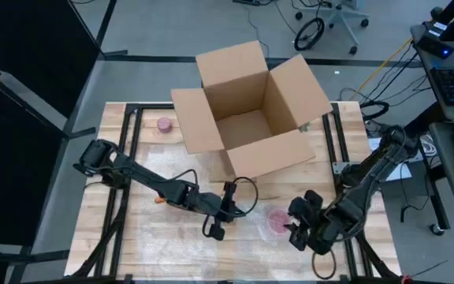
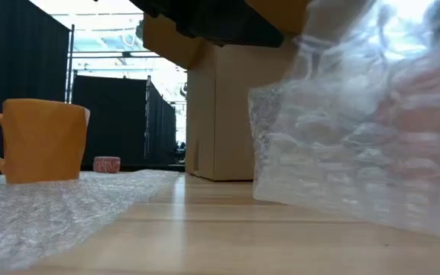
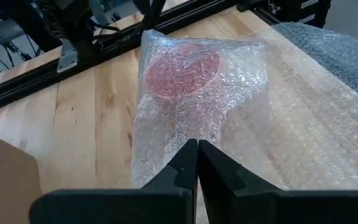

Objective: Wrap mug
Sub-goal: Wrap the pink mug in the bubble wrap

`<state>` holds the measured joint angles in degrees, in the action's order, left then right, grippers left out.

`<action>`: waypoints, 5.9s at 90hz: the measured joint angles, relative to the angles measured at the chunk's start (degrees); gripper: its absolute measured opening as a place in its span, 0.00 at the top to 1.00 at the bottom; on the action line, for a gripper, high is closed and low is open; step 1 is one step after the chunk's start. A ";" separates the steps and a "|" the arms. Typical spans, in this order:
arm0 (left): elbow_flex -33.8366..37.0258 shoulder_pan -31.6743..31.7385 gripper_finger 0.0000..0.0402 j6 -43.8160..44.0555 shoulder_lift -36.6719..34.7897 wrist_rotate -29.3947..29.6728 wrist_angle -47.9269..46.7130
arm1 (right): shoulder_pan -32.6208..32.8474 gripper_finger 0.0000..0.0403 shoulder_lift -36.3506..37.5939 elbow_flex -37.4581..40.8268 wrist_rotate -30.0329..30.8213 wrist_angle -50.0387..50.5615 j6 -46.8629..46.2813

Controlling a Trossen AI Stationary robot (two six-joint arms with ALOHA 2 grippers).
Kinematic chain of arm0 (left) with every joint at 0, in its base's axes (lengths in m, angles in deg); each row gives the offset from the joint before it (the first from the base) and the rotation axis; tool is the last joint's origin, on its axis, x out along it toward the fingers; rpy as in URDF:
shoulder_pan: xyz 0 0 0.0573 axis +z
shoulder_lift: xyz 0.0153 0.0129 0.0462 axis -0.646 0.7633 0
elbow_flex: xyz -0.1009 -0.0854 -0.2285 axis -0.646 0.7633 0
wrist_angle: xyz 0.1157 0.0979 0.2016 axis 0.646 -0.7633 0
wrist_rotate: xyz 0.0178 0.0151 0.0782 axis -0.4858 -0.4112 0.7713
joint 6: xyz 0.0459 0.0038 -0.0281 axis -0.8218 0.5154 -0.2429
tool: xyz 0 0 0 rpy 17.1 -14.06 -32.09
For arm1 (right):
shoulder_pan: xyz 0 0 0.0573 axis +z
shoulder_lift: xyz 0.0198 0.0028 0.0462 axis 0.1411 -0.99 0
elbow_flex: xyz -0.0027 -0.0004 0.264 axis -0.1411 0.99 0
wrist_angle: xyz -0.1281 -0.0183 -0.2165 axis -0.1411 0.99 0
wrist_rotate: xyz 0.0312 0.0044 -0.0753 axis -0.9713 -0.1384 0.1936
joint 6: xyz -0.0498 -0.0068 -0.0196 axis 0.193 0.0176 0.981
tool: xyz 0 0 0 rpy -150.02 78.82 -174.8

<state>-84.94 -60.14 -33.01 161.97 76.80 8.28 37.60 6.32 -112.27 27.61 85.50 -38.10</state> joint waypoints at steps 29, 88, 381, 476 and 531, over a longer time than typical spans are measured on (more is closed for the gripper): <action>0.00 0.00 1.00 0.01 -0.02 0.00 -0.13 | -0.76 0.51 -6.26 0.00 -0.06 -5.16 8.21; 0.02 -0.02 1.00 0.30 -0.04 0.00 0.04 | -6.43 0.52 -13.00 0.02 -6.76 -2.00 16.85; -16.59 3.13 1.00 -4.11 20.70 -7.48 9.61 | -11.69 0.69 -14.44 -6.19 -17.05 1.32 23.58; -16.56 3.17 1.00 -4.13 20.70 -7.52 10.08 | -11.49 0.69 -14.46 -14.47 -7.86 9.42 21.37; -16.55 3.17 1.00 -4.13 20.70 -7.52 10.08 | -11.30 0.69 -14.51 -0.01 -14.14 -3.74 17.52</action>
<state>-101.48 -56.97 -37.14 182.67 69.28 18.36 26.29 -8.19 -112.28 13.47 81.77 -20.58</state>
